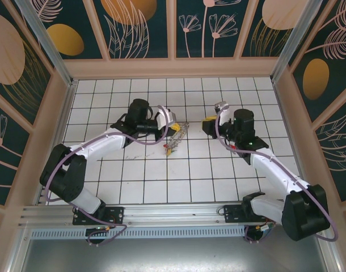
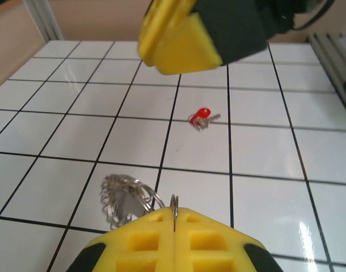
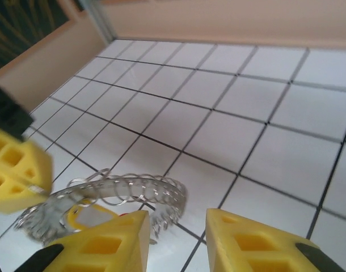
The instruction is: Put the keys on the keyring
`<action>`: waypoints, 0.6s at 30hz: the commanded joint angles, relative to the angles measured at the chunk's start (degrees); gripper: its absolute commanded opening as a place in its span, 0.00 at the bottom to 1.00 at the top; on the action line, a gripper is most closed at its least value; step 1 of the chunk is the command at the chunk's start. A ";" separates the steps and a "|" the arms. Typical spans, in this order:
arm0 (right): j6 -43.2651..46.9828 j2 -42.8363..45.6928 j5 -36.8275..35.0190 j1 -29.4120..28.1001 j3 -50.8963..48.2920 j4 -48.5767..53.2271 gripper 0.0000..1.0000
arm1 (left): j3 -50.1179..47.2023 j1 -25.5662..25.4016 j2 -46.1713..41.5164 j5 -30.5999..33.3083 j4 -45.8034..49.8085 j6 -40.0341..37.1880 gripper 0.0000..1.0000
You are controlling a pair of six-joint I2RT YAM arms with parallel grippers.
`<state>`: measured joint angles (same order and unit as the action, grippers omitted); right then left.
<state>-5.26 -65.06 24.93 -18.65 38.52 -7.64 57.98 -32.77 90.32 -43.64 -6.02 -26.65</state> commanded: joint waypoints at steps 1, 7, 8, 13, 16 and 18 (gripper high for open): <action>-12.74 -2.56 -3.65 0.98 0.74 3.97 0.33 | 4.32 -1.87 1.49 0.82 10.23 -9.28 0.00; -21.16 -4.88 -6.78 1.65 0.72 9.51 0.34 | 6.24 -6.91 5.94 -0.22 13.22 -11.51 0.00; -22.08 -5.08 -7.74 1.87 0.85 11.18 0.35 | 6.51 -7.76 6.96 -0.19 13.23 -11.36 0.00; -25.67 -4.82 -6.44 3.05 -0.92 13.14 0.40 | 8.27 -12.51 13.10 -0.41 11.97 -10.25 0.00; -27.17 -5.40 -4.55 3.27 -2.36 12.32 0.41 | 9.85 -14.89 16.22 -0.09 12.06 -9.67 0.00; -28.24 -5.70 -3.77 3.19 -3.28 11.71 0.41 | 9.89 -15.68 17.25 0.56 11.00 -8.37 0.00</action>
<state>-30.06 -69.89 19.64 -15.77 36.91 3.29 66.08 -47.55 106.59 -42.87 4.78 -35.53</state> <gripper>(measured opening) 0.415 0.058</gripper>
